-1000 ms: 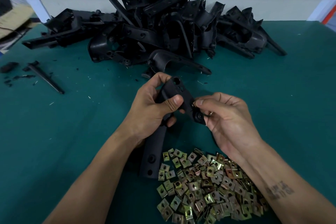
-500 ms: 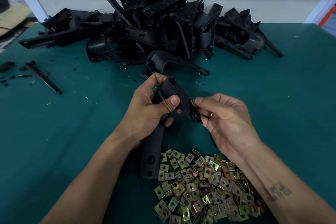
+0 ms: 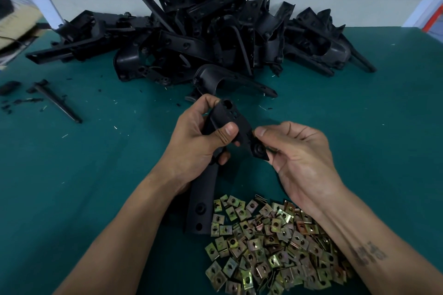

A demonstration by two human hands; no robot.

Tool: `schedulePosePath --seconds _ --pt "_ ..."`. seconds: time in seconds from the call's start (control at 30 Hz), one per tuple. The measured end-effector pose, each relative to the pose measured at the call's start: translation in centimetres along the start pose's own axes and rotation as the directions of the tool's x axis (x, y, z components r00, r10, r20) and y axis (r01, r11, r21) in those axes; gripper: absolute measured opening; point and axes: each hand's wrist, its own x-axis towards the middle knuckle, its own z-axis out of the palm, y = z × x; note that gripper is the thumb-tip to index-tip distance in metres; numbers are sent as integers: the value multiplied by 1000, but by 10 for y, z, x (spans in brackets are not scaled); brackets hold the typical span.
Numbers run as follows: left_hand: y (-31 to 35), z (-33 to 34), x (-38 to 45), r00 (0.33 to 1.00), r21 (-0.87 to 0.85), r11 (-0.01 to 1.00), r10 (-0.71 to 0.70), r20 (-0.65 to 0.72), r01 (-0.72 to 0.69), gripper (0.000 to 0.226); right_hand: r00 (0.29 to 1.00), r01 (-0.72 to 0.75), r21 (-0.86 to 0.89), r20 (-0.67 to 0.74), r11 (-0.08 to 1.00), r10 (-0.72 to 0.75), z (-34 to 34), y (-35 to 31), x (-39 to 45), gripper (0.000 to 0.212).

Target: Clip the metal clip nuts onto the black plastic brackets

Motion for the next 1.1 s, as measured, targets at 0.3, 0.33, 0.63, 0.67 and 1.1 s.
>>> schedulePosePath --seconds 0.3,0.33,0.63,0.67,1.1 --pt "-1 -1 0 1000 -20 1000 19 1 -19 25 962 246 -451 220 858 -160 -15 -9 -2 13" --pt "0 -1 1 1000 -31 999 19 11 -19 26 946 319 -597 250 736 -207 -17 -8 -3 21" --pt "1 -2 1 996 -18 999 30 81 -29 22 810 560 -769 432 307 -397 -12 3 -5 36" --pt "2 -1 1 996 -13 1000 29 84 -29 22 809 559 -776 433 293 -397 -12 2 -6 37" --pt "4 2 -2 1000 -5 1000 -11 -2 11 18 840 514 -782 541 352 -24 -28 -20 -8 32"
